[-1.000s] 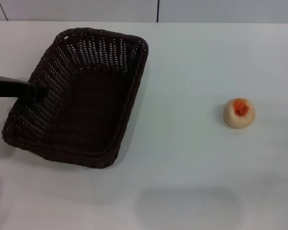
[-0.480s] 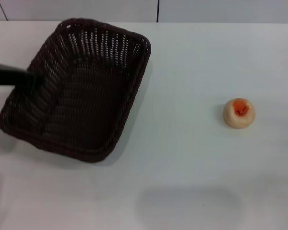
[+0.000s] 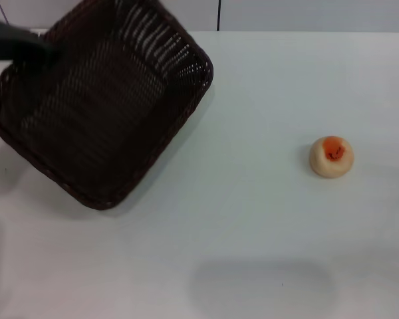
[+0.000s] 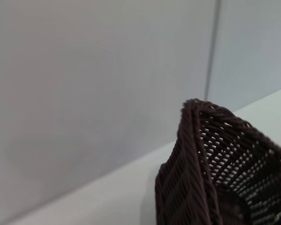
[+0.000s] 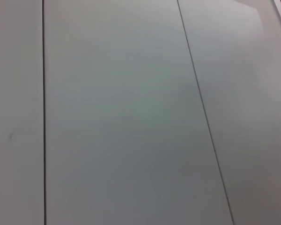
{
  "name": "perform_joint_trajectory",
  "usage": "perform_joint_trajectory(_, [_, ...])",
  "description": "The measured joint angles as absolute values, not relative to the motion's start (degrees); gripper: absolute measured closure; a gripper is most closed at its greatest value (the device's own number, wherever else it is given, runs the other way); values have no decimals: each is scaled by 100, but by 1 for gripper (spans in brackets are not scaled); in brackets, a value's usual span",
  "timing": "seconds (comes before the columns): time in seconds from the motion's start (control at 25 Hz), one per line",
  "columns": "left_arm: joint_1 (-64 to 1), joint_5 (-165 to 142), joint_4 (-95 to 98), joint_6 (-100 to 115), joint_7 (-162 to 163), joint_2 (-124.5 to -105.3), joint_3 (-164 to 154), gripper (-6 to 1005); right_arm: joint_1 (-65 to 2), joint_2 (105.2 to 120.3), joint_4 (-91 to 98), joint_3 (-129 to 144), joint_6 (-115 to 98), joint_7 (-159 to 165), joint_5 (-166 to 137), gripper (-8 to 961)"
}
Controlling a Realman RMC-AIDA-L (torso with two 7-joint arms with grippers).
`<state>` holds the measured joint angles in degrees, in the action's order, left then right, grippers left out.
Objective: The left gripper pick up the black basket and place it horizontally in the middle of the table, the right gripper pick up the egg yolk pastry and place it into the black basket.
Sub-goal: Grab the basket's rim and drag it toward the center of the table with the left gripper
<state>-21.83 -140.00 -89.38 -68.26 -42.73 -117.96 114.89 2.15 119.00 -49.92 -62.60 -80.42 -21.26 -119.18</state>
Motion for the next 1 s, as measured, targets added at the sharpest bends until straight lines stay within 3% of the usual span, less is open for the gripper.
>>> perform_joint_trajectory(0.4, [-2970, -13026, -8792, -7945, -6164, -11732, 12667, 800, 283, 11907, -5001, -6249, -8105, -2130, -11918, 270])
perform_joint_trajectory(0.6, [-3135, -12414, -8519, -8434, -6952, -11530, 12838, 799, 303, 11915, -5018, -6240, -8112, -2155, -11915, 270])
perform_joint_trajectory(0.64, [-3181, -12146, -8353, -8611, -7254, -11398, 12842, 798, 308, 11916, -5021, -6223, -8117, -2160, -11890, 270])
perform_joint_trajectory(0.76, [-3247, -11926, -8144, -8906, -7644, -11251, 12844, 797, 312, 11918, -5027, -6186, -8159, -2165, -11806, 270])
perform_joint_trajectory(1.0, [-3378, -11880, -7977, -9430, -8188, -11193, 12847, 795, 356, 11920, -5040, -6166, -8182, -2167, -11779, 270])
